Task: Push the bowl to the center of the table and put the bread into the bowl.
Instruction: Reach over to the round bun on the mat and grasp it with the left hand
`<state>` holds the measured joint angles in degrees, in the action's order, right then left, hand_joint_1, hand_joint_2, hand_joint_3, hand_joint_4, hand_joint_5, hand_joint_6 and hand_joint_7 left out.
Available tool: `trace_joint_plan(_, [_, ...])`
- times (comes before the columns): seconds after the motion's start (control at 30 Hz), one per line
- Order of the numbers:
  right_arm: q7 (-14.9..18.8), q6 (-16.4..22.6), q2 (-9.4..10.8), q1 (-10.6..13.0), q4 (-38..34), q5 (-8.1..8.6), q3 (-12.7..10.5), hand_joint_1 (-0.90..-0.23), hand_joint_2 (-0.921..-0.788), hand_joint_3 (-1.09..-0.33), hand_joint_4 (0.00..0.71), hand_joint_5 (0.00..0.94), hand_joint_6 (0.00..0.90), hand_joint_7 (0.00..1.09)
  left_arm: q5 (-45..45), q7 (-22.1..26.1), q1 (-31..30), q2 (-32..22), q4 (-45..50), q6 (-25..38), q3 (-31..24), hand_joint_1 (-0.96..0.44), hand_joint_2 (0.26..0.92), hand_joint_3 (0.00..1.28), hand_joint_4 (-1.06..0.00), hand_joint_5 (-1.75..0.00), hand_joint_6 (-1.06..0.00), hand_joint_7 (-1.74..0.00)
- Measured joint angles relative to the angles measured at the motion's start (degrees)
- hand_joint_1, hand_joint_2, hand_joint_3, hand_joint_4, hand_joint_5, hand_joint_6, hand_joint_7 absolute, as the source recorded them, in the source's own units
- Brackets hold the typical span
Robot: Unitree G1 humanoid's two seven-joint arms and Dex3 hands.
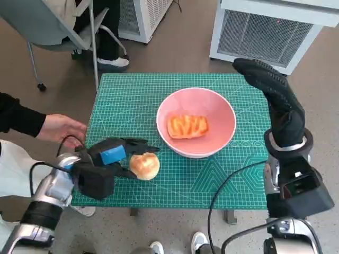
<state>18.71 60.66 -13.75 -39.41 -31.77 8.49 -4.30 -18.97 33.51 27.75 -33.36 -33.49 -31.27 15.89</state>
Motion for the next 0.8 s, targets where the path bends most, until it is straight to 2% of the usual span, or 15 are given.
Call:
trace_joint_plan(0.1, [-0.07,0.02,-0.02,0.0,-0.03,-0.63,-0.04,-0.582,-0.921,-0.786,0.252,0.0,0.064,0.46,-1.18,-1.06,0.38,0.49,-0.79,0.06,0.69,-0.17,0.833,0.01,-0.52,-0.03,-0.6,-0.04])
trace_joint_plan(0.17, [-0.11,0.05,-0.01,0.0,-0.04,-1.15,-0.04,-0.573,-0.921,-0.787,0.253,0.0,0.064,0.47,-1.62,-1.66,0.89,0.6,-1.19,0.07,1.09,-0.13,0.87,0.02,-0.67,-0.06,-0.71,-0.08])
trace_joint_plan(0.2, [-0.14,0.07,0.02,0.0,-0.05,-1.41,-0.04,-0.571,-0.921,-0.787,0.253,0.0,0.064,0.47,-1.98,-2.04,1.13,0.61,-1.25,0.09,1.26,-0.18,0.88,0.04,-0.72,-0.08,-0.69,-0.32])
trace_joint_plan(0.23, [-0.15,0.08,0.02,0.0,-0.06,-1.6,-0.03,-0.567,-0.921,-0.788,0.253,0.0,0.064,0.47,-2.3,-2.3,1.25,0.61,-1.25,0.11,1.34,-0.24,0.895,0.09,-0.8,-0.11,-0.64,-0.69])
trace_joint_plan(0.27, [-0.17,0.11,0.06,0.0,-0.06,-1.83,-0.03,-0.564,-0.921,-0.788,0.253,0.001,0.064,0.47,-2.7,-2.7,1.36,0.6,-1.23,0.12,1.43,-0.16,0.904,0.1,-0.76,-0.5,-0.61,-0.88])
trace_joint_plan(0.37, [-0.29,0.26,0.17,0.0,-0.07,-1.95,-0.04,-0.558,-0.921,-0.79,0.254,0.001,0.063,0.47,-2.87,-3.29,1.37,0.39,-1.01,0.15,1.42,-0.05,0.915,0.1,-0.7,-0.97,-0.57,-1.11])
trace_joint_plan(0.47, [-0.4,0.49,0.16,0.0,-0.09,-1.95,-0.11,-0.556,-0.921,-0.79,0.254,0.001,0.063,0.47,-2.59,-2.55,1.33,-0.54,0.45,0.54,1.11,-0.02,0.919,0.1,-0.67,-1.12,-0.57,-1.19])
trace_joint_plan(0.53, [-0.48,0.56,0.15,-0.01,-0.13,-1.94,-0.17,-0.556,-0.921,-0.79,0.253,0.0,0.063,0.47,-1.82,-1.0,1.13,-1.61,2.07,1.06,0.61,-0.01,0.92,0.11,-0.66,-1.15,-0.57,-1.21])
trace_joint_plan(0.7, [-0.51,0.6,0.08,0.0,-0.27,-1.9,-0.25,-0.555,-0.921,-0.791,0.253,0.0,0.062,0.47,2.85,3.65,-0.38,-4.78,7.65,3.18,-2.47,0.0,0.92,0.11,-0.66,-1.18,-0.57,-1.23])
trace_joint_plan(0.8, [-0.52,0.61,0.09,-0.01,-0.34,-1.92,-0.25,-0.558,-0.921,-0.791,0.253,0.0,0.062,0.47,6.38,4.65,-1.14,-6.26,11.55,4.23,-5.69,0.0,0.92,0.1,-0.66,-1.17,-0.58,-1.23])
